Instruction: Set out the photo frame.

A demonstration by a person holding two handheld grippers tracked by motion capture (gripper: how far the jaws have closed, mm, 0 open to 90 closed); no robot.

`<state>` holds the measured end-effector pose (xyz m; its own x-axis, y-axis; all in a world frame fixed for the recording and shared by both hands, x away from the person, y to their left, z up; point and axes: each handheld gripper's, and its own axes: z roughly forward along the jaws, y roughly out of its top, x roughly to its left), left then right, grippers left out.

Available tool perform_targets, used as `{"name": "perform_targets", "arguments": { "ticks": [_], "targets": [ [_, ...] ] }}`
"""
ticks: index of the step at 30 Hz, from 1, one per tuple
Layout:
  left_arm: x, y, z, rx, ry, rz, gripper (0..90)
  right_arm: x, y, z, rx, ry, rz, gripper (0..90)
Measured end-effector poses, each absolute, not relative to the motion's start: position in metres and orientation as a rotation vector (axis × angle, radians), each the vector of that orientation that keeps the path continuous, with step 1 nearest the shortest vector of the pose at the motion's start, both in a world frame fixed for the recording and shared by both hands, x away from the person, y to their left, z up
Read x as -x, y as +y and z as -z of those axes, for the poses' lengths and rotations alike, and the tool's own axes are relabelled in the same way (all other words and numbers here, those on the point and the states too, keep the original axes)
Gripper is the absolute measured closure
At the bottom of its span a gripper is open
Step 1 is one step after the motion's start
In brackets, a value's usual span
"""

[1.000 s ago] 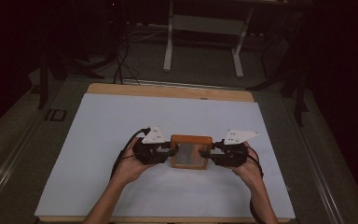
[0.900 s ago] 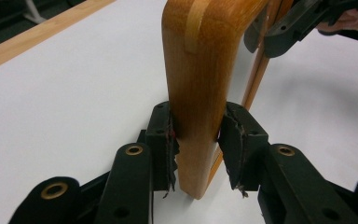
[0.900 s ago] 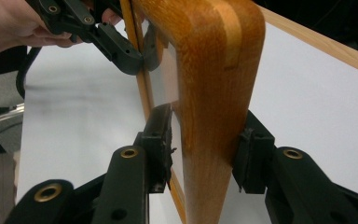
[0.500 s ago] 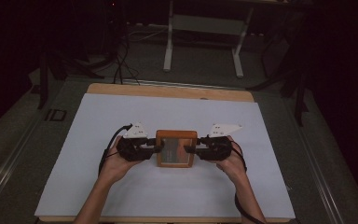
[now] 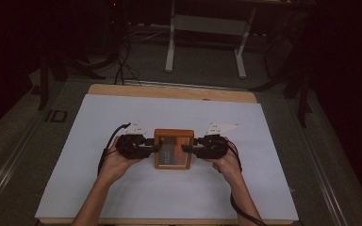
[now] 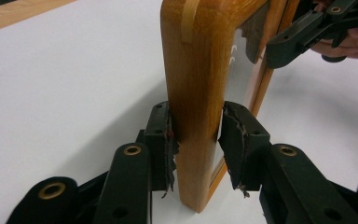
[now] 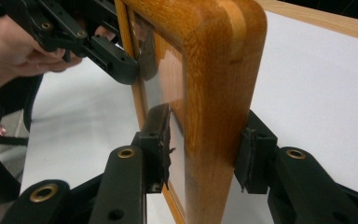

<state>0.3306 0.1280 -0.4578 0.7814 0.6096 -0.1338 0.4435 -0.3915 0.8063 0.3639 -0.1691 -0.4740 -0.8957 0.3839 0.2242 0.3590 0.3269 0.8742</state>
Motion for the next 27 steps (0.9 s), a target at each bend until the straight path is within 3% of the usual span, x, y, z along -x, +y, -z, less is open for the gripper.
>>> {"name": "perform_targets", "arguments": {
  "ticks": [27],
  "targets": [
    [-0.348,0.124,0.462,-2.049,0.917,-0.233,65.5,-0.389,-0.172,0.487,-0.869,2.525,-1.768,61.5]
  ]
}}
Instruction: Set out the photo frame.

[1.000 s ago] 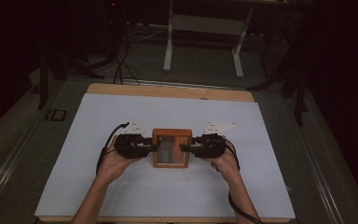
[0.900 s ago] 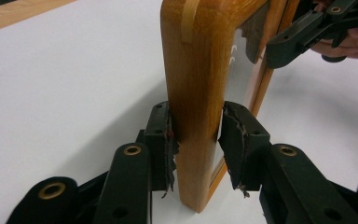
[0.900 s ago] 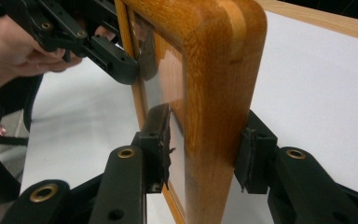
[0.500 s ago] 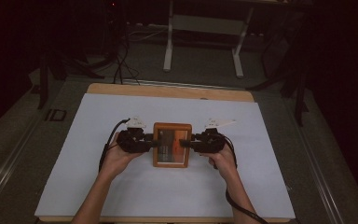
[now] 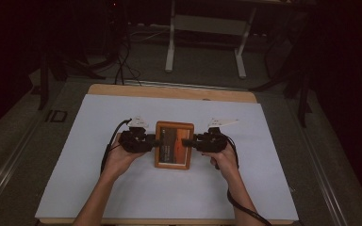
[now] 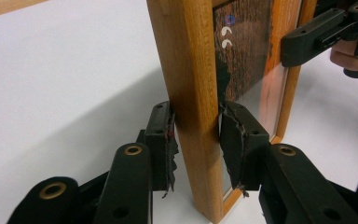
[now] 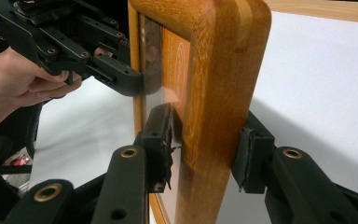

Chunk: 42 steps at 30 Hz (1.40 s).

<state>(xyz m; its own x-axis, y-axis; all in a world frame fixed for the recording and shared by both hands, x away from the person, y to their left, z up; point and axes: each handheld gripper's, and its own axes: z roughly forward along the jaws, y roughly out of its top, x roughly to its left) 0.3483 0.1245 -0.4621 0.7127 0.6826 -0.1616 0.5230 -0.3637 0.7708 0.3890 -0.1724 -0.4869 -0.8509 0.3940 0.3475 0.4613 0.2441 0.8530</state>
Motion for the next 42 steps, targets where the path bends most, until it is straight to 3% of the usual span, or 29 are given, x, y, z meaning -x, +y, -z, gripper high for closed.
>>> {"name": "perform_targets", "arguments": {
  "ticks": [11,17,27,33,42],
  "targets": [
    [-0.345,0.125,0.463,-2.043,0.911,-0.216,65.3,-0.391,-0.171,0.482,0.823,-2.480,1.664,58.4],
    [-0.345,0.126,0.463,-2.040,0.913,-0.213,64.5,-0.389,-0.172,0.481,0.874,-2.520,1.635,48.0],
    [-0.339,0.143,0.465,-2.000,0.950,-0.212,52.0,-0.379,-0.187,0.481,0.926,-2.544,1.618,40.9],
    [-0.328,0.160,0.468,-1.975,1.021,-0.275,47.9,-0.369,-0.199,0.476,1.028,-2.591,1.566,40.0],
    [-0.291,0.188,0.499,-1.967,1.124,-0.510,45.1,-0.347,-0.232,0.495,1.290,-2.631,1.502,35.8]
  ]
}}
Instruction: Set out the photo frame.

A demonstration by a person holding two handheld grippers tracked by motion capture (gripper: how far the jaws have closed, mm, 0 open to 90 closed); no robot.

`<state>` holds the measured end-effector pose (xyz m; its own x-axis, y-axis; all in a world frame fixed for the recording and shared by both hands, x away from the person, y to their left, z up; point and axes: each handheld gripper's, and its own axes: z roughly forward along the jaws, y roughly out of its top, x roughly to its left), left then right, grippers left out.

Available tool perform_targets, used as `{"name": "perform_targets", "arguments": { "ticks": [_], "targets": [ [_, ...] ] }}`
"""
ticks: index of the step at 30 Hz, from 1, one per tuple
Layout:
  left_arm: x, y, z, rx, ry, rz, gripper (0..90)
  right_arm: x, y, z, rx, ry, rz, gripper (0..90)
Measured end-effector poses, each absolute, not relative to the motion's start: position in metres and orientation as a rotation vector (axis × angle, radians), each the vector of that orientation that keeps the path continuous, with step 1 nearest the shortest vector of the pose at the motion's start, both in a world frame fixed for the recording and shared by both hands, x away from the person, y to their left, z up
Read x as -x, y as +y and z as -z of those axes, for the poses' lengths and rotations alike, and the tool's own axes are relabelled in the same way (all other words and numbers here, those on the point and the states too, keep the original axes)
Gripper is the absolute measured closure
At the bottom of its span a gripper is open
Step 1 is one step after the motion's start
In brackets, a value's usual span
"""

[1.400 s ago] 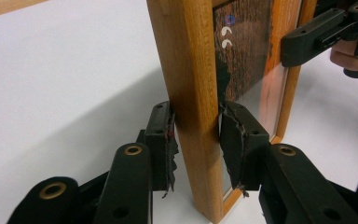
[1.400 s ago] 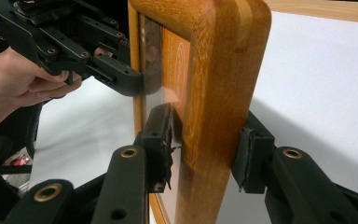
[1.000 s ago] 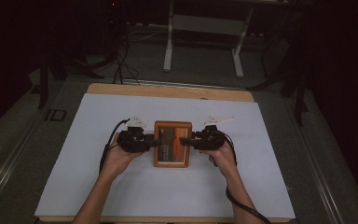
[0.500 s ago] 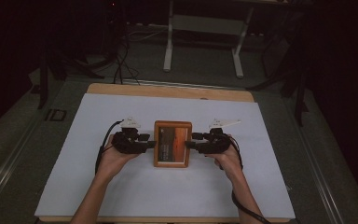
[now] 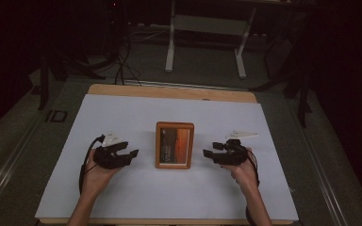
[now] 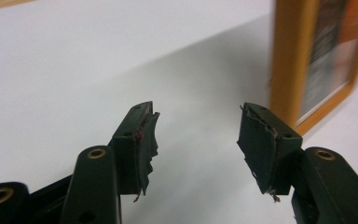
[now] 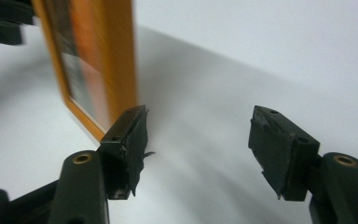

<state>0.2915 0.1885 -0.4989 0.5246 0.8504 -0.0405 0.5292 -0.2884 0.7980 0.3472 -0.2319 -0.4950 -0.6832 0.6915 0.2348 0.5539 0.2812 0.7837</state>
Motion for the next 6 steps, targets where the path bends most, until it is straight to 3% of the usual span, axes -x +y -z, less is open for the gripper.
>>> {"name": "perform_targets", "arguments": {
  "ticks": [6],
  "targets": [
    [-0.275,0.199,0.526,-1.996,1.257,-0.677,38.8,-0.328,-0.253,0.510,-1.207,2.288,-1.210,27.9]
  ]
}}
